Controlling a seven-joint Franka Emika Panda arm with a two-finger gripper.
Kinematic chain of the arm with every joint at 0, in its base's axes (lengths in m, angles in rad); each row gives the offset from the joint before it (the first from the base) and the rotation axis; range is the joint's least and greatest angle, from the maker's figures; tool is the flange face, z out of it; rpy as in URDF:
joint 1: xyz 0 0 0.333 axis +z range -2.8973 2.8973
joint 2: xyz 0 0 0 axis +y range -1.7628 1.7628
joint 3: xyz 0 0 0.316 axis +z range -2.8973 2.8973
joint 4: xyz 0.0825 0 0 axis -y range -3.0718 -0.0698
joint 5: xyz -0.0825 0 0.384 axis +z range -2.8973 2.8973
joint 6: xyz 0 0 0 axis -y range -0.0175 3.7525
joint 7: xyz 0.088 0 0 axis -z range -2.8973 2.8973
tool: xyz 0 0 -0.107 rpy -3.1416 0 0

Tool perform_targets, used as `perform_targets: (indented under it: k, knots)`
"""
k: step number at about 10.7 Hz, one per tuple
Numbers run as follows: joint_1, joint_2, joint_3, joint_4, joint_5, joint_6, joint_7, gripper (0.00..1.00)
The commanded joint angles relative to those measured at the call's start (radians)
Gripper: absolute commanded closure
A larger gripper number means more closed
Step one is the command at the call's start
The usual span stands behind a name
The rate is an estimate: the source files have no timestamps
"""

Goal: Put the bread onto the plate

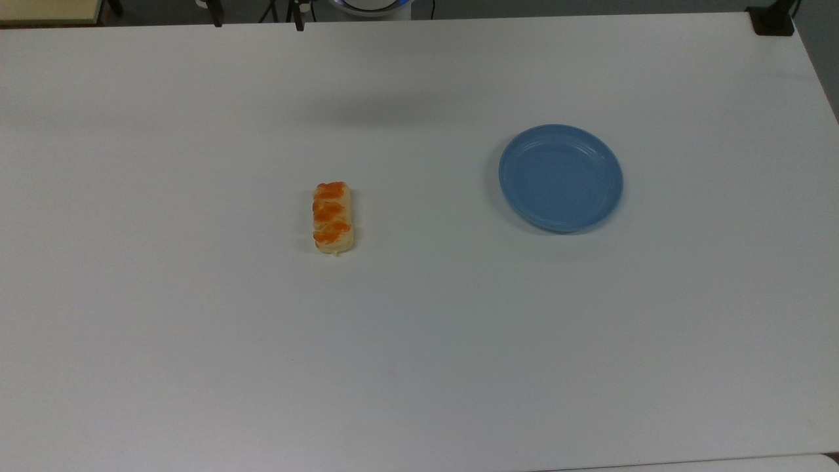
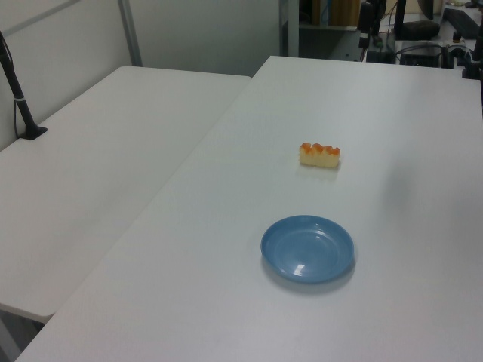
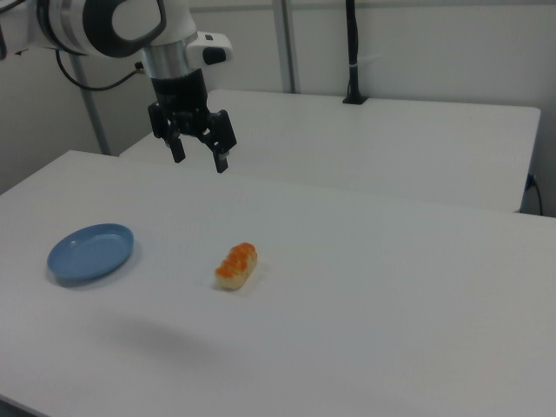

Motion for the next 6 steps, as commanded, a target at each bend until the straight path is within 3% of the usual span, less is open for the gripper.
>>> perform_targets:
  k: [1,6]
  knots:
    - [0.013,-0.006,-0.014,-0.013,0.020,0.025,-0.010,0.00]
    - [0.011,-0.003,-0.016,-0.013,0.018,0.025,-0.019,0.00]
